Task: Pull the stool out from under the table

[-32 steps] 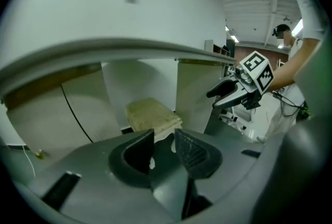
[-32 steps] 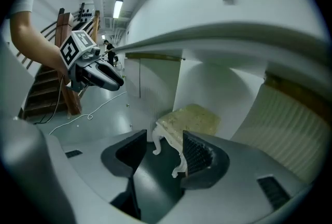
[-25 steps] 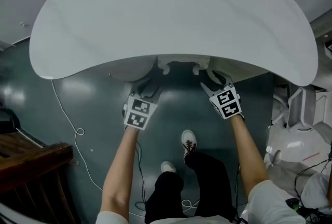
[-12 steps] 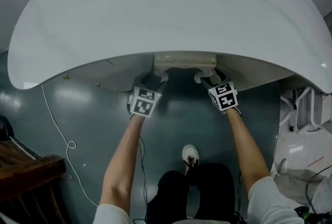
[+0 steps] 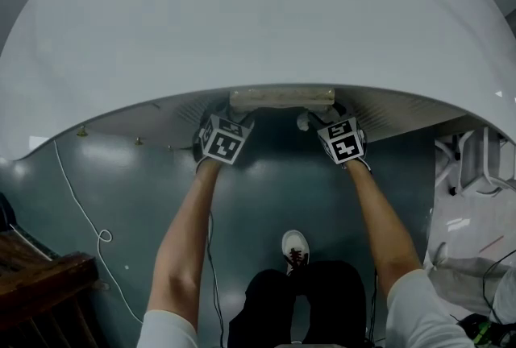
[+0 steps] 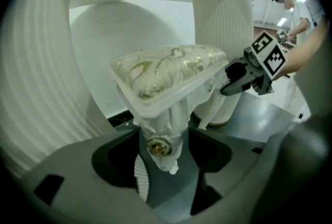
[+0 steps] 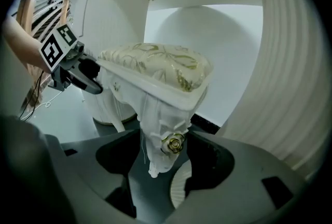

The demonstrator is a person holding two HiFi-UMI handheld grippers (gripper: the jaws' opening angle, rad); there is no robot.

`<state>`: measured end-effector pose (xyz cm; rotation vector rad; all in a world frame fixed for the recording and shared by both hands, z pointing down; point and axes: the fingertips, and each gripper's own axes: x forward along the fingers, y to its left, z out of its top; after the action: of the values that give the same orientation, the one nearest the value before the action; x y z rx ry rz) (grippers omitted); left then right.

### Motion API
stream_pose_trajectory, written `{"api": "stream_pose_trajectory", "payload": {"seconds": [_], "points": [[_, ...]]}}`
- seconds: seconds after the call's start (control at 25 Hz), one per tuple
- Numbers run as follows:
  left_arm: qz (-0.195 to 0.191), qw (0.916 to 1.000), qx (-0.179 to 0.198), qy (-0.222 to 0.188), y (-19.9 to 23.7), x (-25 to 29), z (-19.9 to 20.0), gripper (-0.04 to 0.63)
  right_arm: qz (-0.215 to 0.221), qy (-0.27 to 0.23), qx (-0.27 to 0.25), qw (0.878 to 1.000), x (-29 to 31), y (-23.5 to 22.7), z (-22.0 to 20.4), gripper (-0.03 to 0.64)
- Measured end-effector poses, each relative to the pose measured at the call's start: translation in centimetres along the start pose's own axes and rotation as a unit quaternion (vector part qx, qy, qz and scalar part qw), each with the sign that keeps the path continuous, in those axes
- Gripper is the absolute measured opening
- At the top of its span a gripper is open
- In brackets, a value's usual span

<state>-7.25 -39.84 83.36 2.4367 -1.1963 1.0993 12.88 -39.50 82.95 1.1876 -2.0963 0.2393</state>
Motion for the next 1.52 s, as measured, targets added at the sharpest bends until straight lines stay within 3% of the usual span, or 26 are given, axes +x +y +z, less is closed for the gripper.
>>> {"api": "stream_pose_trajectory", "payload": {"seconds": [0.24,0.52,1.0,1.52], "points": [[0.003,0.9997,0.014,-0.019,0.2,0.5,-0.2,0.267,-0.013,0.008,-0.006,1.0,0.4,-0.4,-0.1,0.278],[-0.015,0.9999,0.006,-0.001,-1.4,-1.5,-1.5,0.256,-0.012,0.045,-0.009,0.999,-1.5,1.3,-1.3,0.267],[-0.012,0.9998,0.013,-0.002,-7.2,-8.6,-6.5,0.256,-0.013,0.078,-0.06,0.995,-9.2,7.7,-5.6,0.256],[-0.01,0.9997,0.003,0.023,-15.3,-17.5,-14.8,0.256,0.001,0.099,-0.057,0.993,-17.9,17.2,-12.3,0.249]]}}
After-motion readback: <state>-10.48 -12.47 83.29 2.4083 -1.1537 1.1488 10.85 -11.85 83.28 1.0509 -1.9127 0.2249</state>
